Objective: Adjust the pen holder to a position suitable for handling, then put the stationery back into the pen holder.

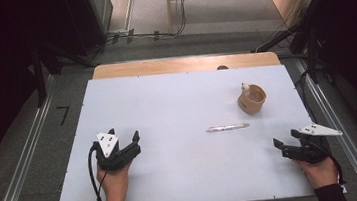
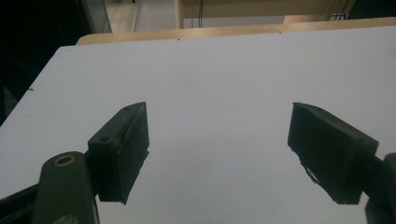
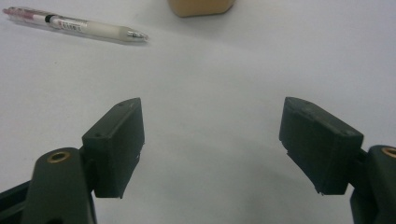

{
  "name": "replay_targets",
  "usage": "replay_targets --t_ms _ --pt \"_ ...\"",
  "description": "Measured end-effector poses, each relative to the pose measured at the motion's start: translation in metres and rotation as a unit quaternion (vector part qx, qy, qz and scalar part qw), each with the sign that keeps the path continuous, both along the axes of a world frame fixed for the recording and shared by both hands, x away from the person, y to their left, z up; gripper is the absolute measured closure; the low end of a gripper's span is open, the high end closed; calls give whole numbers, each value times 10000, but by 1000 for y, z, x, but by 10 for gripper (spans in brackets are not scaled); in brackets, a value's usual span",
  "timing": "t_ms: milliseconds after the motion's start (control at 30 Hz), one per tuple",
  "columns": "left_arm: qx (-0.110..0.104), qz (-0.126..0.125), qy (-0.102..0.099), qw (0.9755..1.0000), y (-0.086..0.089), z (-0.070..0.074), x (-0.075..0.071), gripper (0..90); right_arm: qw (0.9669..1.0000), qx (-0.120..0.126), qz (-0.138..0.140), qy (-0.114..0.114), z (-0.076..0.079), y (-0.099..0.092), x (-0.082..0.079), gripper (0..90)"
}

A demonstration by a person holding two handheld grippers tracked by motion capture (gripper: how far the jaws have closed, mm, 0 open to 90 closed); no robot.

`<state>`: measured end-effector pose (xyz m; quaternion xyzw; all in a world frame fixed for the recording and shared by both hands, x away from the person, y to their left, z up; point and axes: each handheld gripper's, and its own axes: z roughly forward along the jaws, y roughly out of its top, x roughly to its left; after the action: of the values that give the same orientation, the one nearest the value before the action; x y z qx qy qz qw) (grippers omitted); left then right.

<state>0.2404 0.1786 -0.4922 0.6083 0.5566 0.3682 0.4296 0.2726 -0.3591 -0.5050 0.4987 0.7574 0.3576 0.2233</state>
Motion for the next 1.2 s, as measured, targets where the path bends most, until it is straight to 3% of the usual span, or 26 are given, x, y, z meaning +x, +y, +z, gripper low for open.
replay_targets --t_ms 800,1200 --pt "-5 89 -12 10000 4 -1 -3 209 9993 -98 369 33 -3 27 17 206" --pt "-28 87 8 10000 3 -2 0 209 9990 -107 429 28 -4 29 24 206"
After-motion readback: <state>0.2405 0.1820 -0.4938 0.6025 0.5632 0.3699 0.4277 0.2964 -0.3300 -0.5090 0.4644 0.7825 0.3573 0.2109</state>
